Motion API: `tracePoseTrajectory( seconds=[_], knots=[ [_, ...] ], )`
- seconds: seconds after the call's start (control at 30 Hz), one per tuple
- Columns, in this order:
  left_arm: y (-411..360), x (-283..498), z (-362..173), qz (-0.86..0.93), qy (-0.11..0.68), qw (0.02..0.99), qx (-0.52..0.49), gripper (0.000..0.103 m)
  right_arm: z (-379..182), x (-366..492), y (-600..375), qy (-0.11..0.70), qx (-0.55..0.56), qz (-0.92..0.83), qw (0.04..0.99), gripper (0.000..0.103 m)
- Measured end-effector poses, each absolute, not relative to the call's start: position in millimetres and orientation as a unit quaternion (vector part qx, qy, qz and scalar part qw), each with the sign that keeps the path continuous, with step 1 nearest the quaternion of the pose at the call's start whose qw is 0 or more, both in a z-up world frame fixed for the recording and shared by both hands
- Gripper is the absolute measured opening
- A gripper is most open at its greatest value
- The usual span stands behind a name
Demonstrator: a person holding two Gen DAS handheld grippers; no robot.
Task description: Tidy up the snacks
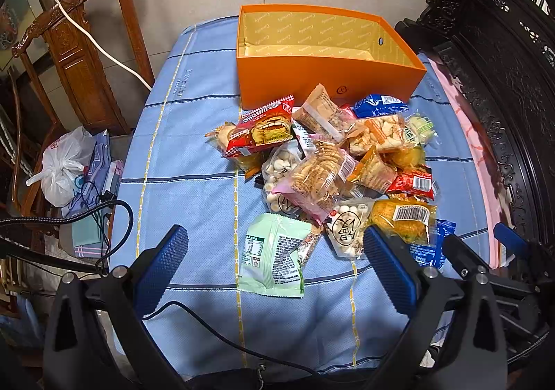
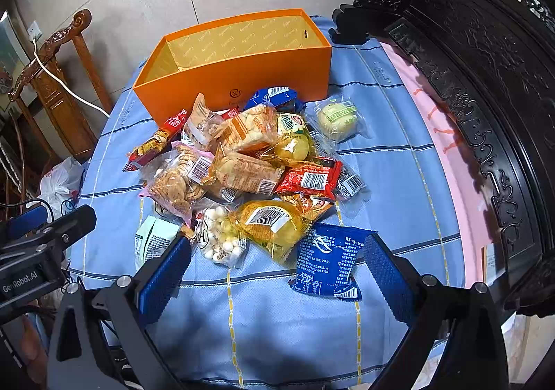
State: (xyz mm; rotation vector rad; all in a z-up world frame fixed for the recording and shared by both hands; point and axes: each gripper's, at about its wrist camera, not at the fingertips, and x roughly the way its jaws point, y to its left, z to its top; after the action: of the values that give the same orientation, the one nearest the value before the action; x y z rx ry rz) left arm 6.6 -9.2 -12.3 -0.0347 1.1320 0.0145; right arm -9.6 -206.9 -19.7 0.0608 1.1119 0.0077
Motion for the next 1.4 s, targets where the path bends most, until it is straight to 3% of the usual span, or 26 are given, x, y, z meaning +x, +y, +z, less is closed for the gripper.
tracePoseTrajectory(
  seconds=[1.4],
  knots=[
    [-7.3, 10.0, -12.5, 0.007, 0.539, 0.842, -0.017, 0.099, -24.1, -4.3, -206.7, 0.535, 0.028, 0.003, 0.844, 0.099]
  ],
)
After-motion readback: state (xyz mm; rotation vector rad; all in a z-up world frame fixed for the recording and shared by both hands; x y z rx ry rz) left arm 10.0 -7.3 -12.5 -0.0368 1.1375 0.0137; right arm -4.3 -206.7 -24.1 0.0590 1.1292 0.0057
